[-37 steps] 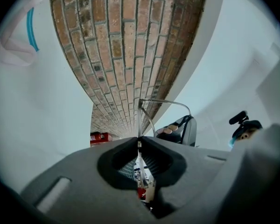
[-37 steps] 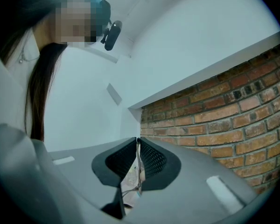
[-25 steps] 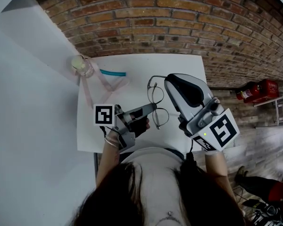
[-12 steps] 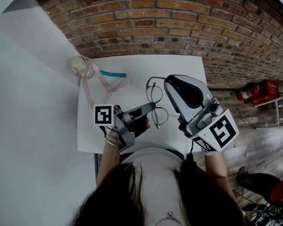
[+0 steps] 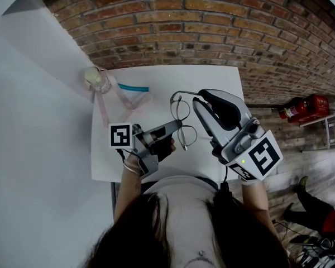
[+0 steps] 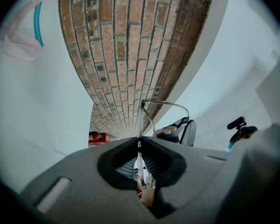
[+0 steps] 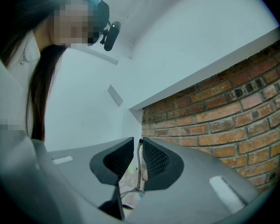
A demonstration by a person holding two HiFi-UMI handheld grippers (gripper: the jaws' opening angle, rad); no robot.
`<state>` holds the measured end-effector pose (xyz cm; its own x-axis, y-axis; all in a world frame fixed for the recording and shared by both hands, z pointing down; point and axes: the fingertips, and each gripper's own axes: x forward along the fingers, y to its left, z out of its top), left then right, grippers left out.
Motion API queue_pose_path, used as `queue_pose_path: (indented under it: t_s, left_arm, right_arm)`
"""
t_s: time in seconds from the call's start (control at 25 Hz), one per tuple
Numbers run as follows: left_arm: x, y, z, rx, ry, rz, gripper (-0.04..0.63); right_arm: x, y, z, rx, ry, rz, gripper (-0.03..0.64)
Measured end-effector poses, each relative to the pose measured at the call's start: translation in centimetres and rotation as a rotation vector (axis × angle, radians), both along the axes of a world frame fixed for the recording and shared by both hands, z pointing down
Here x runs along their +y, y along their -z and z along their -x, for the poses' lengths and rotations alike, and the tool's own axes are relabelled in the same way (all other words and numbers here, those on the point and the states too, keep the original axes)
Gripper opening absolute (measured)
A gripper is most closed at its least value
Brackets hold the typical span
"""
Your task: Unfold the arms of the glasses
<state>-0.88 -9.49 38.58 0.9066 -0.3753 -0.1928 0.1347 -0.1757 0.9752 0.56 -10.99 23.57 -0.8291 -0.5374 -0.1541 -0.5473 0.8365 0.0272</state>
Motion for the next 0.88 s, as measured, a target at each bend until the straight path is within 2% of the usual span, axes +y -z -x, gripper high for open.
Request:
queue_pose_path:
  t_s: [0.44, 0.88]
  left_arm:
    - [-0.1, 0.1, 0.5, 0.0, 0.02, 0.0, 0.025]
    - [0.2, 0.2, 0.5, -0.007, 0.011, -0.011, 0.025]
  right_arm:
    - [-0.1, -0.6, -0.7, -0.003, -0.012, 0.026, 0.067]
    - [-0.9, -4.2, -0.3, 0.026, 0.022, 0.168, 0.069]
